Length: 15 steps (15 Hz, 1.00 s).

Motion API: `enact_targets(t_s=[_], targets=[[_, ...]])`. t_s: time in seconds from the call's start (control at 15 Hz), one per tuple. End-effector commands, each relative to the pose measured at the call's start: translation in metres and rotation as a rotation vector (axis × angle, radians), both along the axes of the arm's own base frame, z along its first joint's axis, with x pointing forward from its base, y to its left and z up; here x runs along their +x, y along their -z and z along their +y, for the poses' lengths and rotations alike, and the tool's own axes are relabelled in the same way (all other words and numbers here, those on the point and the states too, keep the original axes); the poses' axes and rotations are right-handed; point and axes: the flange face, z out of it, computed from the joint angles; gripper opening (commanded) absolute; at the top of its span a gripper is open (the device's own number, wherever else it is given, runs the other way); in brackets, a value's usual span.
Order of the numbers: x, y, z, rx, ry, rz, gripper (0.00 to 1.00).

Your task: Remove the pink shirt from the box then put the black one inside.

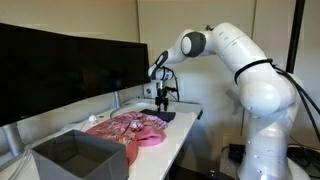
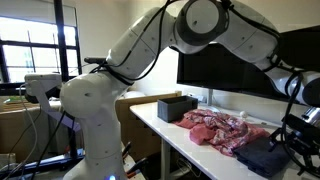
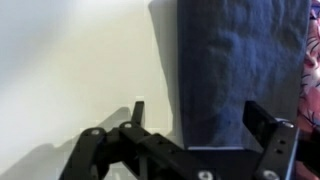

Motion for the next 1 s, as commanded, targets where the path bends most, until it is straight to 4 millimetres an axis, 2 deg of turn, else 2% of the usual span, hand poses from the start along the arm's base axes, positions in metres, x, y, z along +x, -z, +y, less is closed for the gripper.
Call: enact_targets(t_s=[0.0, 0.53, 0.67, 0.93], targets=[[-0.008, 0.002, -0.015, 0.013, -0.019, 0.018, 1.00], [-0.019, 0.008, -0.023, 0.048, -0.035, 0.030, 1.00], [0.003, 0.010, 0.006, 0.061, -0.049, 0.028, 1.00], [0.021, 0.008, 0.032, 0.087, -0.100, 0.007, 1.00]])
